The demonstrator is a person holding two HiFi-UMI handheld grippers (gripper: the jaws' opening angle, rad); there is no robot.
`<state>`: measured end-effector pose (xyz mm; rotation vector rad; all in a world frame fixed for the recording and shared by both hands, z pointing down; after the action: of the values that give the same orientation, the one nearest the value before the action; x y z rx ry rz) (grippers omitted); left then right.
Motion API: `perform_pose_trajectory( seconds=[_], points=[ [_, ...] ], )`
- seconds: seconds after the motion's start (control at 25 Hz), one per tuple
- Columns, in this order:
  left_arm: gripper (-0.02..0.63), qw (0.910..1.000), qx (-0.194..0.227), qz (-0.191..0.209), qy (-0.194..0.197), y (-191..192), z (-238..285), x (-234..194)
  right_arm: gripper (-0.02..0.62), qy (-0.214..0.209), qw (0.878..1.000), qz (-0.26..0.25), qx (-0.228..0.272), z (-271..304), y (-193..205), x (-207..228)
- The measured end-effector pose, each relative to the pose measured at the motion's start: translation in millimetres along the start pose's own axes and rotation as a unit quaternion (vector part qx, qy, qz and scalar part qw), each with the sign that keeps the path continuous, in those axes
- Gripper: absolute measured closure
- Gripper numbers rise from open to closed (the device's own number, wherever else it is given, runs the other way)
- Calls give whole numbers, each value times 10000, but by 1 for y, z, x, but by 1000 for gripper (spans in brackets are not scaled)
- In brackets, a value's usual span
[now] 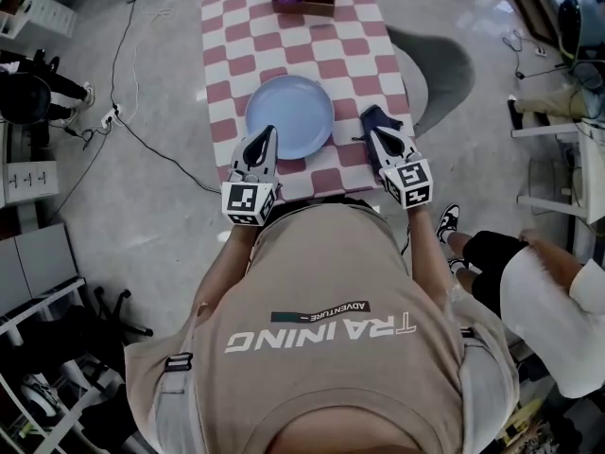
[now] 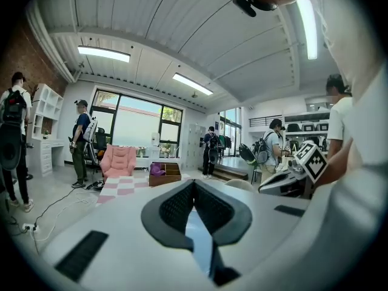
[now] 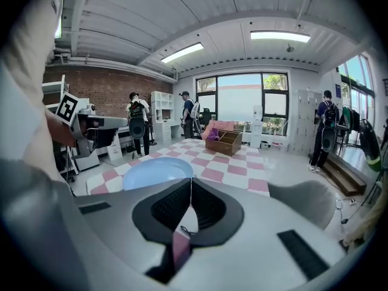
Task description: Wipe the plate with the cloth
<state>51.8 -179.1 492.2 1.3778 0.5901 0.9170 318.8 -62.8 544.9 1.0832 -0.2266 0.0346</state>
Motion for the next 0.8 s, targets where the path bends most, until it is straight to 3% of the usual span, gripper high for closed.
perform_pose_trajectory(
  seconds=[0.24,0.48,0.52,0.56,0.8],
  points=[
    [591,9997,-96,-19,-229,3,-8,9,577,-61,9997,-139,-169,3,15,15],
    [591,9993,-146,1,-336,1,-11,7,574,238,9991,-59,-339,8,37,43],
    [591,9994,-148,34,-324,0,-10,6,516,278,9989,-18,-373,10,40,48],
    [591,9994,-147,70,-314,-1,-9,5,356,304,9986,45,-419,11,43,52],
    [591,9993,-124,82,-353,-7,-5,1,341,394,9977,200,-513,10,51,61]
  ],
)
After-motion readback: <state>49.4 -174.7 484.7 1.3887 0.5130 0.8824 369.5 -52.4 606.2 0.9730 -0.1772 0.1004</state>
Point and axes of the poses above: the fingertips, and each gripper's own axes: z forward along the fingers, x to its right, y out of its underside, the point moved 7 cm from there along -z, backward along the fingers, and after that the axes turned 13 degrees about z, right-handed, at the moved point
